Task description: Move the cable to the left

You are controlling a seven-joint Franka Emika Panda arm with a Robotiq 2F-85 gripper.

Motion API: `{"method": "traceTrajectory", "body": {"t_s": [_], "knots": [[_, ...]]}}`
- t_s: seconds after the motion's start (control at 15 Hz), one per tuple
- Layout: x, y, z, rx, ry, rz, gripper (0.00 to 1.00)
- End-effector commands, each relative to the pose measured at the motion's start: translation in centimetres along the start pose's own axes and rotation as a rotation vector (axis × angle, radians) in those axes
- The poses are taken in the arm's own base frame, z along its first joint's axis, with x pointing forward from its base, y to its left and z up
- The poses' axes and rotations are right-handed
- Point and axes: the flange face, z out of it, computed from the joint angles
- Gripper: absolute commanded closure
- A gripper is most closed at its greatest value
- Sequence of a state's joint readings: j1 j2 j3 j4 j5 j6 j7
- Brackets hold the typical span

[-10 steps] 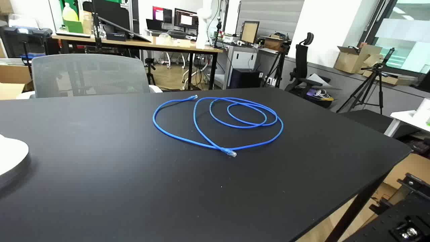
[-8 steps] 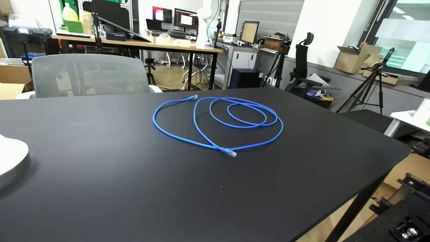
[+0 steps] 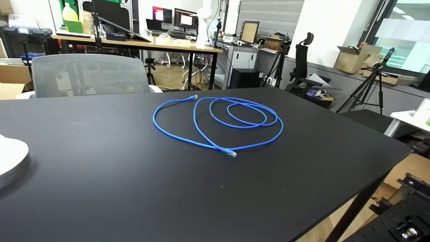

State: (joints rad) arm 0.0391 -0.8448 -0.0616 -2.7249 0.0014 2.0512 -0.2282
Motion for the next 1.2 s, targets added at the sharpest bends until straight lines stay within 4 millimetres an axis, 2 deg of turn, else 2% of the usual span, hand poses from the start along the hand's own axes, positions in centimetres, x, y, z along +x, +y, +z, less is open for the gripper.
{"method": "traceTrajectory", "body": {"t_s": [0.0,0.07,0.47,0.6,0.73,0.8,1.13], "knots": [[0.0,0.0,-0.1,0.000,-0.001,0.000,0.00],[0.0,0.0,-0.1,0.000,-0.001,0.000,0.00],[0.0,3.9,2.4,-0.020,-0.032,0.080,0.00],[-0.1,4.6,3.1,-0.023,-0.051,0.091,0.00],[0.0,4.0,2.8,-0.013,-0.050,0.075,0.00],[0.0,0.0,-0.1,0.000,-0.001,-0.001,0.00],[0.1,0.6,0.5,-0.017,-0.010,0.007,0.00]]}}
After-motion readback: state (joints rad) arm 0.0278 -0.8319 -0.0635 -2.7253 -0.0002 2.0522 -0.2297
